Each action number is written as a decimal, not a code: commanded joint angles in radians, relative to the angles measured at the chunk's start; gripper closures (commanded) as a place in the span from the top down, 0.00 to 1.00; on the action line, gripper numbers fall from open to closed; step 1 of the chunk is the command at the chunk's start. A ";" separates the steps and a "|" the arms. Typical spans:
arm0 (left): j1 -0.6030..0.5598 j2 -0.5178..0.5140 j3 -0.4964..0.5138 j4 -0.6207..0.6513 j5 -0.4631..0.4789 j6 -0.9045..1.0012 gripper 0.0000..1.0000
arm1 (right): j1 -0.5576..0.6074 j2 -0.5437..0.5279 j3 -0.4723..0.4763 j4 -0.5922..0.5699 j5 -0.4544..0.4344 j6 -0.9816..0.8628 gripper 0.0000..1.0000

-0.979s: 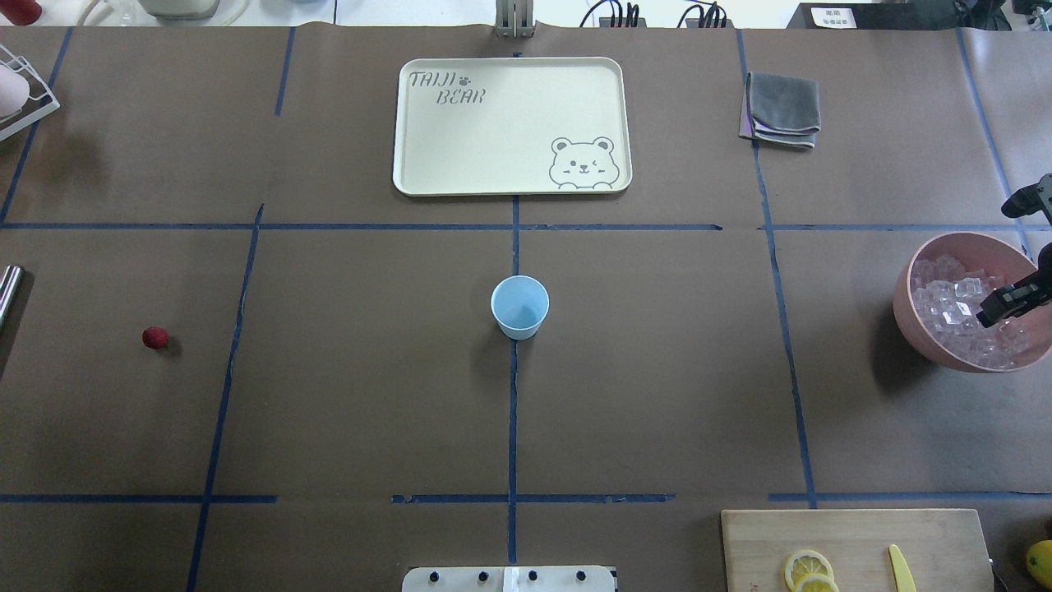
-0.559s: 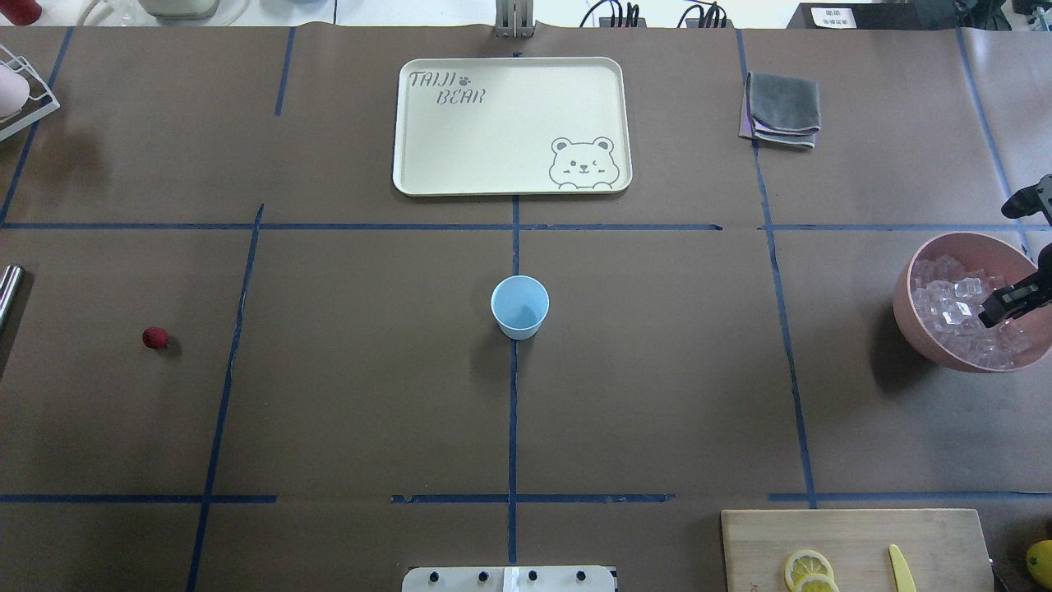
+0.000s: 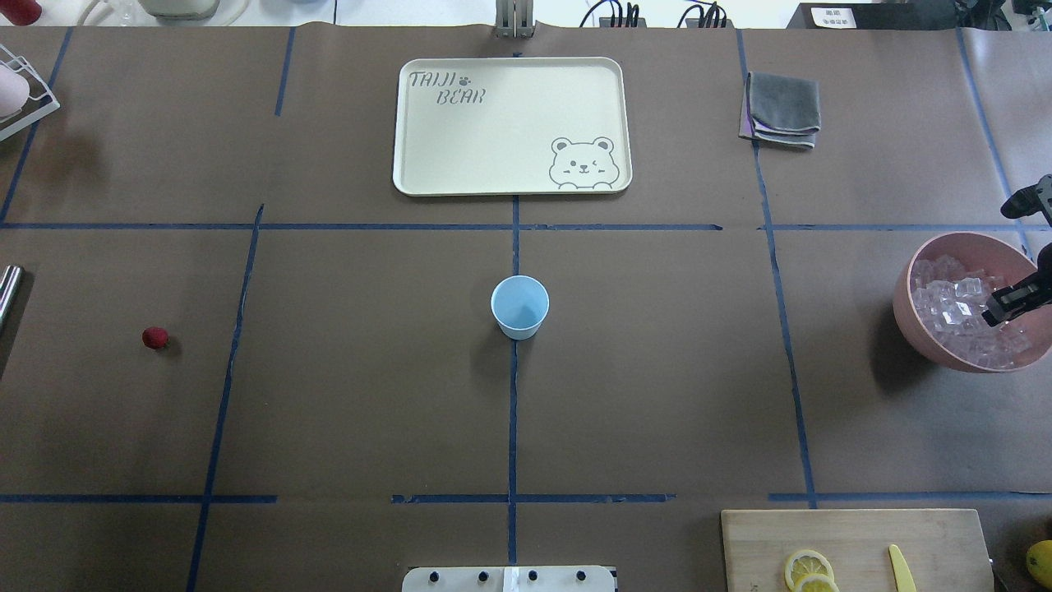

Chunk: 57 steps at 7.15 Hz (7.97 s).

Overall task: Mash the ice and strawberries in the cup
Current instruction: 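Lower the right gripper into the pink bowl and grasp an ice cube, then carry the ice cube with the right gripper over the light-blue cup, then open the right gripper to drop the ice cube into the cup, then move the right gripper back over the pink bowl of ice, then lower the right gripper into the bowl and grasp another ice cube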

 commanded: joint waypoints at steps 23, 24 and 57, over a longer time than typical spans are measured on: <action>0.002 -0.010 -0.015 0.001 0.000 -0.032 1.00 | -0.575 0.966 -0.170 -0.314 -0.338 0.965 0.56; 0.002 -0.012 -0.015 0.001 0.000 -0.032 1.00 | -0.575 0.967 -0.170 -0.314 -0.338 0.967 0.58; 0.002 -0.010 -0.067 0.001 0.000 -0.072 1.00 | -0.098 -0.060 0.050 0.276 -0.074 0.513 0.52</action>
